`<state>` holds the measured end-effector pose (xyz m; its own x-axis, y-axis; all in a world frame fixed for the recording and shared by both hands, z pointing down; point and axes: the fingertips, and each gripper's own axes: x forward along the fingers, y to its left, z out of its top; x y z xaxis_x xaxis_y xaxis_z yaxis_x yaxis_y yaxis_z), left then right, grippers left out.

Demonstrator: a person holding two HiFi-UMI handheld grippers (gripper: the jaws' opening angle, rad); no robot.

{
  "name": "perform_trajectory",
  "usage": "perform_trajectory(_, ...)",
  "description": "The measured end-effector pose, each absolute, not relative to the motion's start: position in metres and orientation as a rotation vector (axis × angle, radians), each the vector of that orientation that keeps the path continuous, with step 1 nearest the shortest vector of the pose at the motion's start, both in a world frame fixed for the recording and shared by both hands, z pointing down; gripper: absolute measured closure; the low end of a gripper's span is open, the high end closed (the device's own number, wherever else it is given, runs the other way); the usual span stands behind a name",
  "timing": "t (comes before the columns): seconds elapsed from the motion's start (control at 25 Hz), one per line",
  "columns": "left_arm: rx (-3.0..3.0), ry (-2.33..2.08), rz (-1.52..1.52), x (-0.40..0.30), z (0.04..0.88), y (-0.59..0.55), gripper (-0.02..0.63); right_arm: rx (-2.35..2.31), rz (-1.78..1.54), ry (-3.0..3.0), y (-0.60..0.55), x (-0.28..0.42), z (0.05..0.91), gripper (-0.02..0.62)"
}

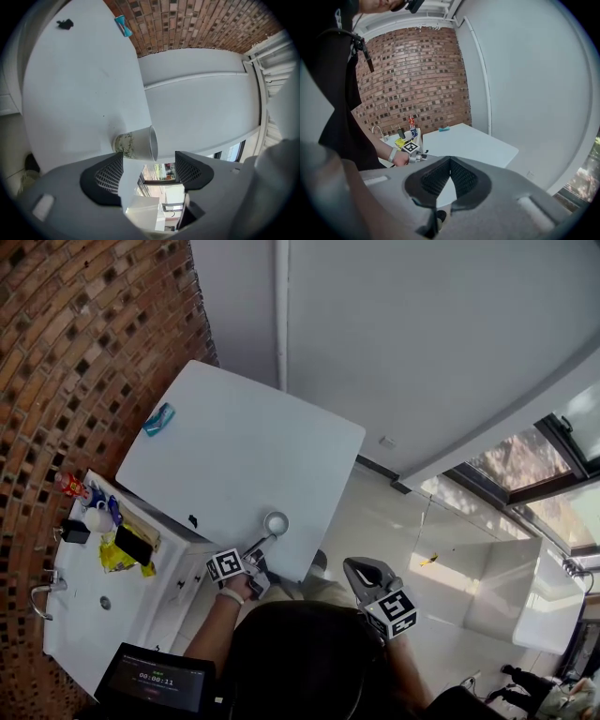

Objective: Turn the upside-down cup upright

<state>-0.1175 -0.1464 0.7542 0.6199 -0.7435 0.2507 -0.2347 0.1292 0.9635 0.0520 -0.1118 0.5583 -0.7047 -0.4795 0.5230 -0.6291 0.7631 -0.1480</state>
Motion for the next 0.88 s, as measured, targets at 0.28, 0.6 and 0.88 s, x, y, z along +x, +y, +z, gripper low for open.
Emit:
perform_trajectory(0.28,1.543,-0.852,-0.475,-0.136,0.717,-0.13,0.37,0.803,0.432,-2.52,-0.095,0.02,0.559,0.603)
perform_trajectory(0.6,1.664,-0.79,-0.52,-0.151,0.673,-0.108,0.591,0.768,0.461,-2.541,-0.062,-0.025,0.564,0.603)
perform_trajectory(0.88,1.878,-0.765,-0.47,-0.153,0.627,-0.094,0.591,0.774,0.489,-2.567,-0.046,-0.036,0.562,0.603)
